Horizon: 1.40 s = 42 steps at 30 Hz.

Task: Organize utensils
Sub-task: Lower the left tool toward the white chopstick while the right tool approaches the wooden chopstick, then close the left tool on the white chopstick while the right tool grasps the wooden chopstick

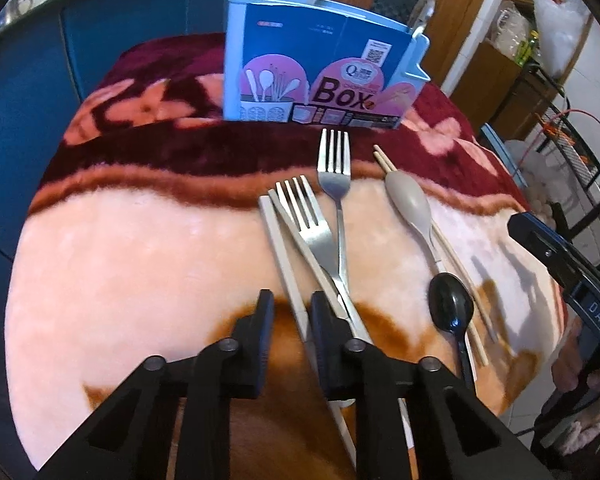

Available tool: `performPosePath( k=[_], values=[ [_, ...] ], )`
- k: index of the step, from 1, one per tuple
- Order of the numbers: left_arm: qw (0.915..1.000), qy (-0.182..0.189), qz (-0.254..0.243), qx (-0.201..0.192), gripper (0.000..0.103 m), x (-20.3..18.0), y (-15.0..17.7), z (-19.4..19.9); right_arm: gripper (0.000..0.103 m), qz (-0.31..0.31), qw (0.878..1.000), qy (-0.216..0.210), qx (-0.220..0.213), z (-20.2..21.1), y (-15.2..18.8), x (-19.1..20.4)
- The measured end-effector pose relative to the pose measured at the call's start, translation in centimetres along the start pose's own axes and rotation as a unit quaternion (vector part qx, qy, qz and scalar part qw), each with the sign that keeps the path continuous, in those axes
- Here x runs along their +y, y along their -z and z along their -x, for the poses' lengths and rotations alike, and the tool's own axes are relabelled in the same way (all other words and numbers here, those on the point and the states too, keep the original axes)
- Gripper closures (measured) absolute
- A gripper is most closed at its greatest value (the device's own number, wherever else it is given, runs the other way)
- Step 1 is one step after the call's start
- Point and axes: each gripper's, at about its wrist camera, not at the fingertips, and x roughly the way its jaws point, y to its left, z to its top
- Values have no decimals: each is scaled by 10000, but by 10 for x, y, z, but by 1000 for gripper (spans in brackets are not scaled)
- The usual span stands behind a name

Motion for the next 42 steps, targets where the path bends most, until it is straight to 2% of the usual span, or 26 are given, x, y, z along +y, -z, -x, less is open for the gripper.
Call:
performPosePath(
  k=[8,16,20,25,28,30,32,42],
  values=[
    [9983,423,402,-9,94,14,-6,-2,50,172,9998,-4,142,-2,-4,7],
    [9962,153,555,-655,97,31,-8,17,50,514,9969,-13,601,-16,-7,19],
    [9929,151,542,-1049,97,38,-11,29,50,713,9919,-63,1052,-29,-10,27],
    [9900,125,495,-1316,97,42,-11,37,50,993,9848,-16,1423,-40,-12,36],
    [9893,205,527,-1345,97,44,-12,37,58,1140,9799,17,1640,-47,-12,40],
    [9890,237,546,-1358,97,46,-11,36,69,1214,9766,48,1774,-52,-12,43],
    [9886,274,570,-1369,97,47,-10,35,76,1256,9738,35,1896,-58,-13,45],
    [9864,388,629,-1469,97,51,-13,37,78,1467,9606,110,2358,-88,-36,57]
  ],
)
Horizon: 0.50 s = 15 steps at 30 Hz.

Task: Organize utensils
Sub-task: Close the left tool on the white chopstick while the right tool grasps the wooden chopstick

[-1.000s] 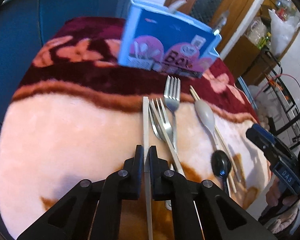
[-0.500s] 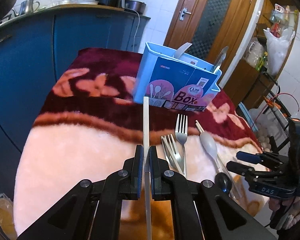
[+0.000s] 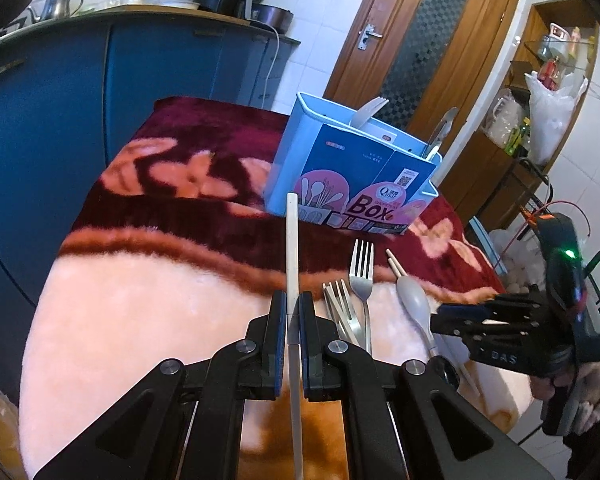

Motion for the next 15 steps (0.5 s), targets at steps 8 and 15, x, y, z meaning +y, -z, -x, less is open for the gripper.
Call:
performPosePath(
  k=[8,15],
  values=[
    [9999,96,-35,-95,97,-3,-2,-2,90,204,9997,63,-130,-7,-5,5],
    [9992,126,-70,-365,97,-12,-7,6,97,-409,9956,-336,-772,9,12,-16]
  ],
)
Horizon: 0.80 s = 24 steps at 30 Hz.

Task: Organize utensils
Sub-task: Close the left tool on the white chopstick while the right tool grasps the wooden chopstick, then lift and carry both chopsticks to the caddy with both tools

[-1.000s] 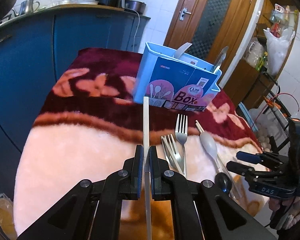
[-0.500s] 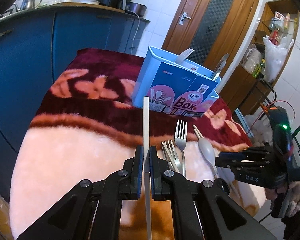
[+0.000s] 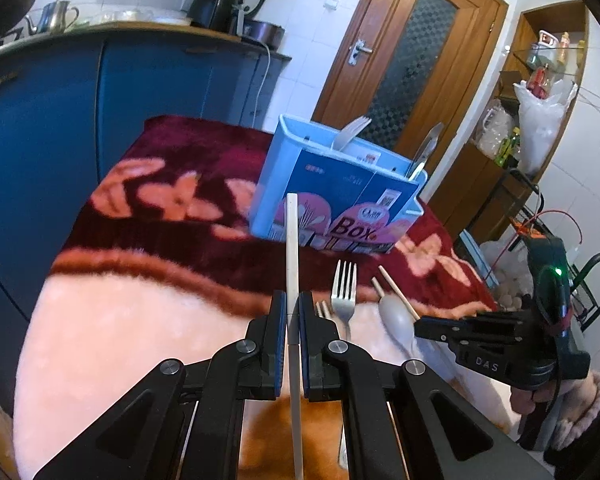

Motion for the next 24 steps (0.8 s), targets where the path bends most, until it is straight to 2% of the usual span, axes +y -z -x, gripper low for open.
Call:
performPosePath(
  k=[6,10,19,24],
  values=[
    [9996,0,-48,-291,97,-8,-13,6,97,-372,9934,-239,-1061,34,6,-10],
    [9987,20,-109,-503,97,-18,-24,9,97,-535,9850,-406,-1588,49,5,-14],
    [9948,5,-388,-939,97,-38,-53,9,97,-673,9722,-602,-2163,68,-1,-28],
    [9926,-26,-387,-1155,97,-42,-73,3,97,-609,9619,-667,-2581,80,-2,-34]
  ],
)
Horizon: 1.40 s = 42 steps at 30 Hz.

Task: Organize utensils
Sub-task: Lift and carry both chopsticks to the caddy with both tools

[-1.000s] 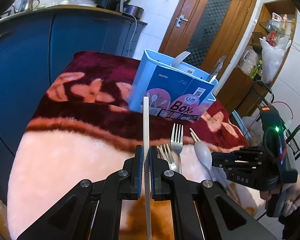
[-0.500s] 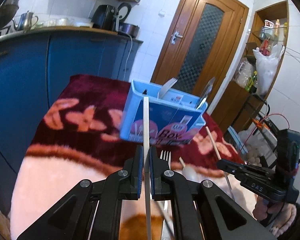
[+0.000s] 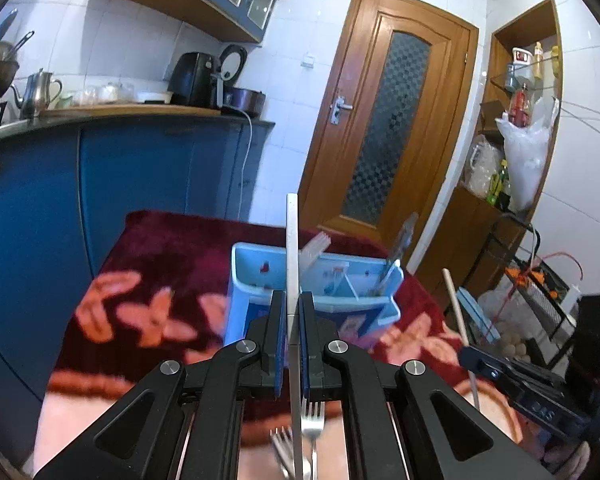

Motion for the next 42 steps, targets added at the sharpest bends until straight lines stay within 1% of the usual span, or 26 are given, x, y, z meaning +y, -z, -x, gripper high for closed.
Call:
performPosePath(
  k=[4,8,14,17,19,25,31,35,39,42],
  values=[
    [9996,-16,0,-277,97,-1,-19,-8,97,-6,9994,-47,-340,6,-8,-2],
    [9982,0,37,-604,97,-1,-35,-16,97,-57,9985,-98,-540,2,-17,-7],
    [9944,-104,3,-1049,97,0,-55,-37,97,-94,9984,-117,-538,-12,-21,-16],
    [9927,-111,71,-1202,97,3,-62,-49,97,-141,9983,-137,-541,-15,-21,-19],
    [9911,-185,139,-1311,97,6,-64,-57,97,-186,9982,-153,-551,-18,-21,-22],
    [9850,-514,170,-1636,97,11,-59,-72,97,-194,9984,-104,-515,-22,-24,-27],
    [9812,-780,-126,-1761,97,4,-40,-83,97,108,9986,-54,-508,-31,-39,-18],
    [9817,-786,-224,-1719,97,2,-30,-89,97,246,9980,-134,-573,-48,-54,-13],
    [9823,-752,-194,-1704,97,6,-27,-89,97,212,9961,-258,-813,-75,-71,-13],
    [9823,-747,-134,-1712,97,8,-26,-89,97,234,9945,-205,-995,-93,-80,-12]
  ],
)
